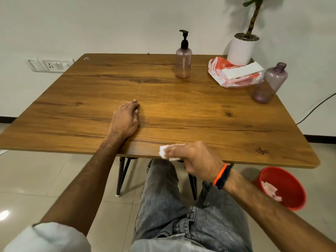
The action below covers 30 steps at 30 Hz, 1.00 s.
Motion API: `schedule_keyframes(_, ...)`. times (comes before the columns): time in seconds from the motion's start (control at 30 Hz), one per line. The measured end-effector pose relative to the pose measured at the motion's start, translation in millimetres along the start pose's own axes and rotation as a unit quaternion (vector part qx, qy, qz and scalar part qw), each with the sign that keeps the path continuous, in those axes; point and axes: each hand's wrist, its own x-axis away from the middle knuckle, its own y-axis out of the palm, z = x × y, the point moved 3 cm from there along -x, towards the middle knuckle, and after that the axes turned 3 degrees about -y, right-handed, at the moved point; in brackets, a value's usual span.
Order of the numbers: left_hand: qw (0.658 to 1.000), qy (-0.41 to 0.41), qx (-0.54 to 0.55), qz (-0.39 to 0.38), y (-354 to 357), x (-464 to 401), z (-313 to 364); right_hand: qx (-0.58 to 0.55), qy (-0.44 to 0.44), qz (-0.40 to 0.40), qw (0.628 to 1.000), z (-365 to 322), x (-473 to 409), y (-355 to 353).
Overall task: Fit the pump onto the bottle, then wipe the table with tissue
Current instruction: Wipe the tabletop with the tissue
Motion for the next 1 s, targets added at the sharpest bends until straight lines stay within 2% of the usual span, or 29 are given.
schedule_keyframes(0.1,1.0,-0.001,0.0,0.002,-1,1,1,-0.064,0.004,-0.006,0.998,-6,4,2)
schedule_keyframes(0.17,1.0,-0.002,0.0,0.0,-2,2,2,-0.105,0.047,0.046,0.992,4,0,-10)
schedule_keyframes(0.27,1.0,-0.003,-0.003,-0.002,-3,2,3,-0.041,0.119,0.137,0.983,29,-9,-29)
schedule_keyframes(0.4,1.0,-0.003,0.001,-0.007,-3,3,4,0.047,0.177,0.087,0.979,40,-11,-24)
schedule_keyframes(0.47,1.0,-0.004,0.002,-0.007,-4,3,3,0.052,0.162,0.074,0.983,30,-8,-14)
schedule_keyframes(0.63,1.0,-0.003,-0.003,-0.004,-3,2,3,0.032,0.034,0.027,0.999,-24,-2,19)
schedule_keyframes(0.7,1.0,-0.006,-0.007,0.005,-2,2,3,-0.011,0.02,0.018,1.0,-26,-4,22)
schedule_keyframes(0.77,1.0,-0.005,-0.009,0.004,0,1,2,-0.088,0.062,0.04,0.993,-15,-11,13)
schedule_keyframes(0.83,1.0,-0.002,-0.004,-0.002,0,0,0,-0.123,0.122,0.103,0.98,6,-22,-2)
schedule_keyframes(0.9,1.0,-0.001,0.0,-0.002,0,0,-1,-0.086,0.179,0.145,0.969,31,-38,-15)
schedule_keyframes(1.0,1.0,0.004,0.0,0.001,1,0,-1,0.001,0.205,0.113,0.972,60,-64,-22)
